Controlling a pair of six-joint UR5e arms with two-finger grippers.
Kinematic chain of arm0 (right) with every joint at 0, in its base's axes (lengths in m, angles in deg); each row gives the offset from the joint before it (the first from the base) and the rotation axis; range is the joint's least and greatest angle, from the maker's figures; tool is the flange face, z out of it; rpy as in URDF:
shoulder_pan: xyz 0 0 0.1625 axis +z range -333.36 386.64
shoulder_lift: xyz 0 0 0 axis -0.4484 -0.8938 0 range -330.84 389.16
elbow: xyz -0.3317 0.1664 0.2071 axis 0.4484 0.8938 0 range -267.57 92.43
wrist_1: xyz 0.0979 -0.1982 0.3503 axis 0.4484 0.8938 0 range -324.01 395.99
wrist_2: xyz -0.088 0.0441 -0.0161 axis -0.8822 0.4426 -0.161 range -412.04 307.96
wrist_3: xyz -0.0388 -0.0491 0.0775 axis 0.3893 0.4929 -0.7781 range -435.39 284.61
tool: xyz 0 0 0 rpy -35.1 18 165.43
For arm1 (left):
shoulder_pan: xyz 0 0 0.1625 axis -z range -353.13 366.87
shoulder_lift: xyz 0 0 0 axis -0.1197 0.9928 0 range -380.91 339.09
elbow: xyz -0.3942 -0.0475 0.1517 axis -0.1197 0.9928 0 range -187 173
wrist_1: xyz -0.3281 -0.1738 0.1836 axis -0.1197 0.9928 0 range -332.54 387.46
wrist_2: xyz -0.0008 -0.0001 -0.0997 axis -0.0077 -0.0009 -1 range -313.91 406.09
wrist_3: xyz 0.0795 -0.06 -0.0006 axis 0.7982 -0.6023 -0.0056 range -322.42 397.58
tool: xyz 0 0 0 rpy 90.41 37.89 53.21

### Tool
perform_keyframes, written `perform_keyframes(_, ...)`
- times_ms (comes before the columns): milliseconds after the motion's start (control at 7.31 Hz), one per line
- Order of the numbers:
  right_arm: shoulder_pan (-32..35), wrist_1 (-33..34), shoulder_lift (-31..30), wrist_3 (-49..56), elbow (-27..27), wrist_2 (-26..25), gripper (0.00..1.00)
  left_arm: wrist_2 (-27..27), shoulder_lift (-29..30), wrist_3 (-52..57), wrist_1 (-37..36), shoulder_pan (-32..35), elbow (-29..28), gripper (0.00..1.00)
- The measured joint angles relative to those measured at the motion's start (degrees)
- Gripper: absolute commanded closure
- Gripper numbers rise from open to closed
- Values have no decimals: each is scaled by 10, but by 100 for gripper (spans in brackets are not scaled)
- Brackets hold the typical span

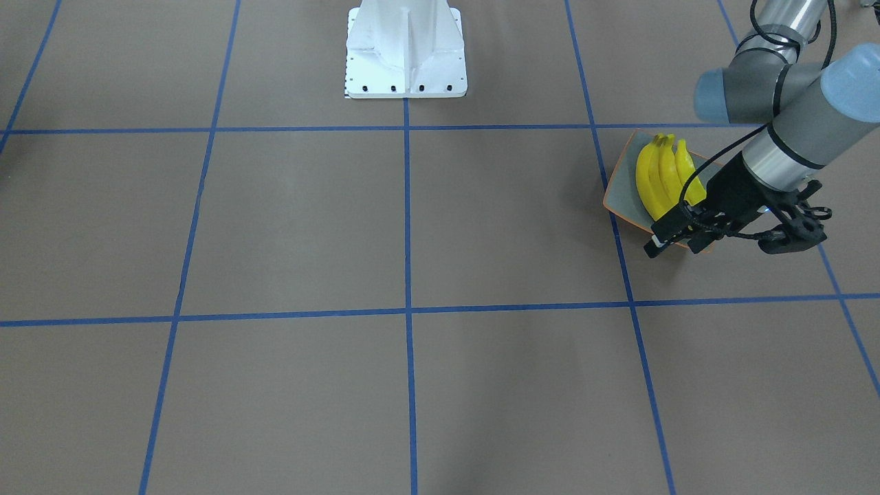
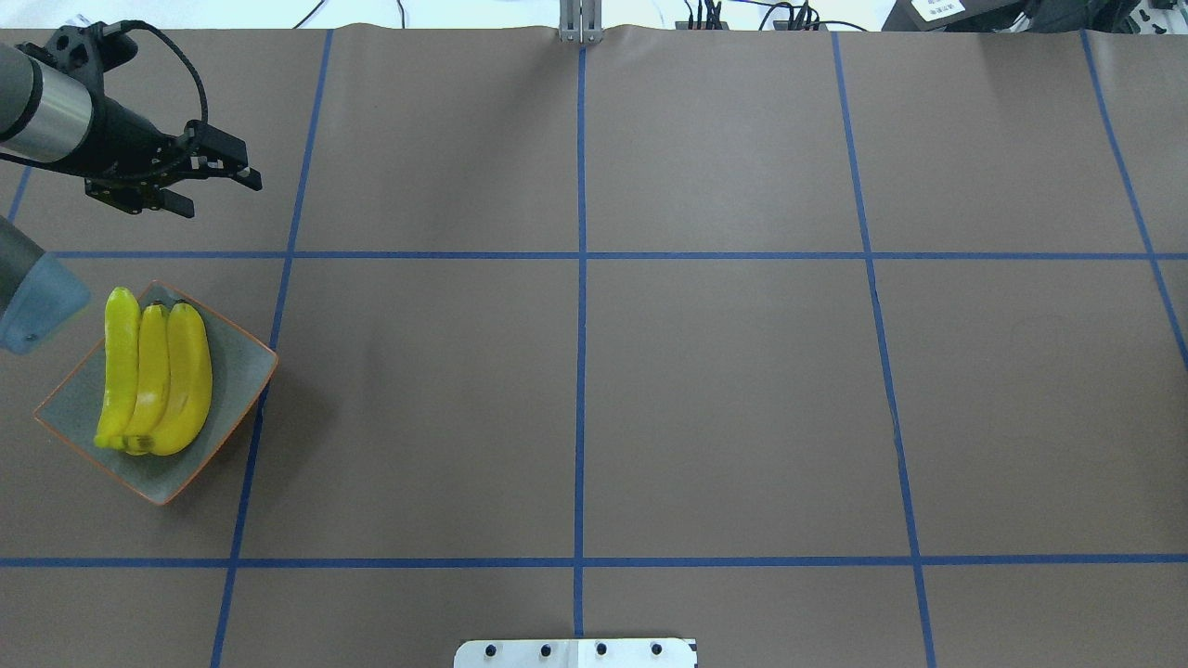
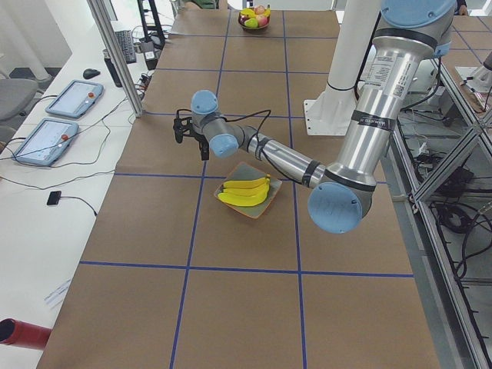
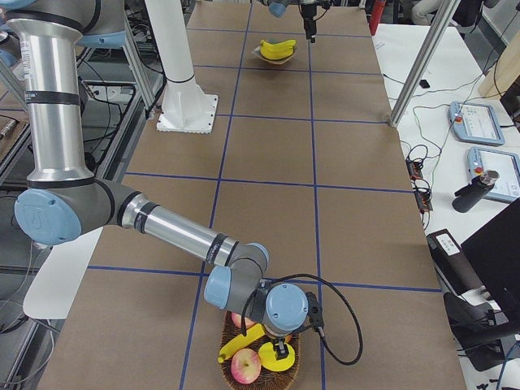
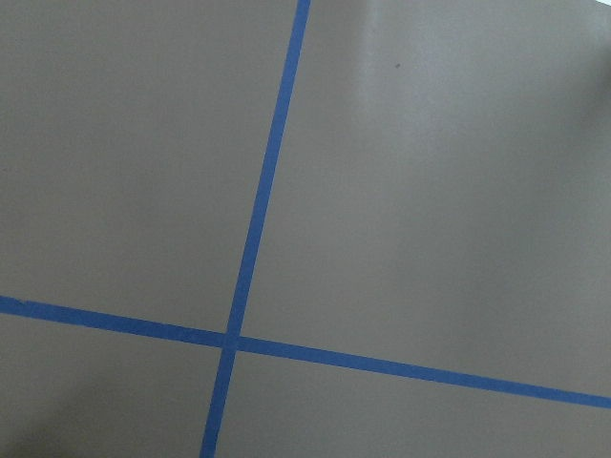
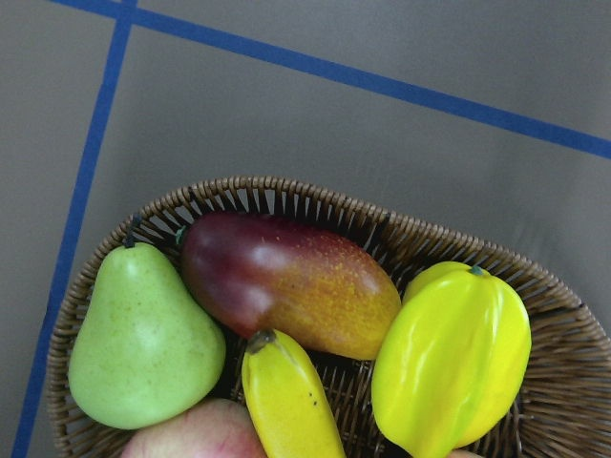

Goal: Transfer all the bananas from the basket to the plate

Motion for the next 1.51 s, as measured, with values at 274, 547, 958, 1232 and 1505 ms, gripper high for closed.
perform_keyframes(274,-12,-5,-1,-1,4,34,1,0,0,0,0,-2,-1,0)
perform_keyframes(547,-34,-6,-2,-1,6,42,1,0,-1,0,0,-4,-3,0)
perform_keyframes(958,-56,-5,-1,-2,20,36,2,0,-1,0,1,-8,-4,0)
perform_keyframes(1232,-58,-5,4,-2,29,13,5,-1,-1,0,2,-8,-2,0)
perform_keyframes(1505,-59,-6,5,-3,35,-7,8,-1,-1,-1,2,-9,0,0)
